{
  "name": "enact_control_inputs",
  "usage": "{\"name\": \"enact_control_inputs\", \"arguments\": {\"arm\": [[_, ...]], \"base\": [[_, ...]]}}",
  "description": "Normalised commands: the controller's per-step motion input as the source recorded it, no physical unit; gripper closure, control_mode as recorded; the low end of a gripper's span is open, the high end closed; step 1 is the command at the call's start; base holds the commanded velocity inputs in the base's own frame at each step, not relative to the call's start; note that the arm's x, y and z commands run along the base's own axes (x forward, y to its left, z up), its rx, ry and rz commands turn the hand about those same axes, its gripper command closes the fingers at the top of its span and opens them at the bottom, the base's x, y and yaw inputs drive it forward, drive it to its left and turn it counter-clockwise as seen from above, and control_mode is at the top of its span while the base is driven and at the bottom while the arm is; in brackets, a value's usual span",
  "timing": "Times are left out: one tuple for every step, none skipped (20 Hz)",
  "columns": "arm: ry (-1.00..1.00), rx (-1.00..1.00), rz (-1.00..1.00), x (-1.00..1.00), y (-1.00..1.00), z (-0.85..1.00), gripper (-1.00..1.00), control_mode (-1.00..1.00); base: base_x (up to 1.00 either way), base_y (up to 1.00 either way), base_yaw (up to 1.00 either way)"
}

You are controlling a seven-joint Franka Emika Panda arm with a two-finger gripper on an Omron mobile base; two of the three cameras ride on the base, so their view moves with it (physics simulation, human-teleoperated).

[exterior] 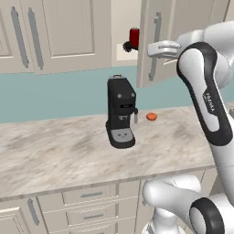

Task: Pick the dish brush and soap dispenser from the cabinet and place them on the counter.

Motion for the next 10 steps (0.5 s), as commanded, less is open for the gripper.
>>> {"name": "enact_control_inputs", "arguments": {"arm": [[0.0,0.02,0.11,-0.7,-0.65,-0.01,1.0,-1.0],[0.0,0.02,0.1,-0.68,-0.65,-0.01,1.0,-1.0],[0.0,0.02,0.1,-0.65,-0.66,-0.02,1.0,-1.0],[0.01,0.02,0.1,-0.63,-0.65,-0.03,1.0,-1.0],[0.03,0.02,0.1,-0.56,-0.64,-0.05,1.0,-1.0],[0.05,0.02,0.1,-0.47,-0.61,-0.07,1.0,-1.0],[0.06,0.01,0.1,-0.37,-0.51,-0.1,1.0,-1.0],[0.06,0.02,0.1,-0.29,-0.47,-0.07,1.0,-1.0],[0.06,0.02,0.1,-0.27,-0.47,-0.07,1.0,-1.0],[0.05,0.02,0.1,-0.26,-0.46,-0.06,1.0,-1.0]], "base": [[0.0,0.0,0.0],[0.0,0.0,0.0],[0.0,0.0,0.0],[0.0,0.0,0.0],[0.0,0.0,0.0],[0.0,0.0,0.0],[0.0,0.0,0.0],[0.0,0.0,0.0],[0.0,0.0,0.0],[0.0,0.0,0.0]]}}
